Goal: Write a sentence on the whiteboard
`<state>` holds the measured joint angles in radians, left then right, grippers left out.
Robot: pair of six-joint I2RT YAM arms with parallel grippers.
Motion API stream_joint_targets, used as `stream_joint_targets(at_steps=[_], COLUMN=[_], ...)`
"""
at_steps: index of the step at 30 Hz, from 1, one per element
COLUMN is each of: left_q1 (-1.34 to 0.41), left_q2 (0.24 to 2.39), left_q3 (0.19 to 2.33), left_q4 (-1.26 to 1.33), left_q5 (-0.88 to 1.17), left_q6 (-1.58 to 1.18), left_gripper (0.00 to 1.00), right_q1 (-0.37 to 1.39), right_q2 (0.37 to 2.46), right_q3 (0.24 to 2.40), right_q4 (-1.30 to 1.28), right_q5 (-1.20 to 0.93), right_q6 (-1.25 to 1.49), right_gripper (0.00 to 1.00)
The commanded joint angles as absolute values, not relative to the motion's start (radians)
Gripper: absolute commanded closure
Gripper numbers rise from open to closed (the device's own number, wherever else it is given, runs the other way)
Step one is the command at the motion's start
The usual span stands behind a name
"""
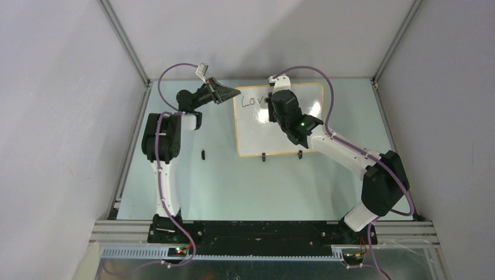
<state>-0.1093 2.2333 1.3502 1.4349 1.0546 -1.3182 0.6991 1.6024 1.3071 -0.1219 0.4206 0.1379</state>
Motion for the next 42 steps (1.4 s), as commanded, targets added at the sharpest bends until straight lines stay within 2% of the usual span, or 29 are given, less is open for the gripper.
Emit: stream_joint_targets(at_steps=[1, 6, 30, 42], left_q1=[-0.113, -0.112, -0.112, -0.113], left_q2=[2.204, 2.203, 2.197, 2.196], left_q3=[1.367, 1.367, 1.361, 1.359], left_q4=[1.490, 1.478, 1.467, 1.467], left_q5=[1.059, 1.059, 1.059, 1.059], left_q6=[-1.324, -1.317, -1.305, -1.303], left_gripper=[1.00, 1.00, 1.00, 1.00], right_q1=[0.708, 0.719, 0.679, 0.610], right_q2=[1.510, 1.441, 1.449, 1.446], right_q3=[1.257, 1.160, 1.157, 1.158], right_q4=[0.010, 0.127, 0.096, 0.057], right_q5=[0.454, 0.449, 0.482, 0.321], right_q6=[0.101, 0.080, 0.111, 0.161], right_gripper=[1.00, 1.00, 1.00, 1.00])
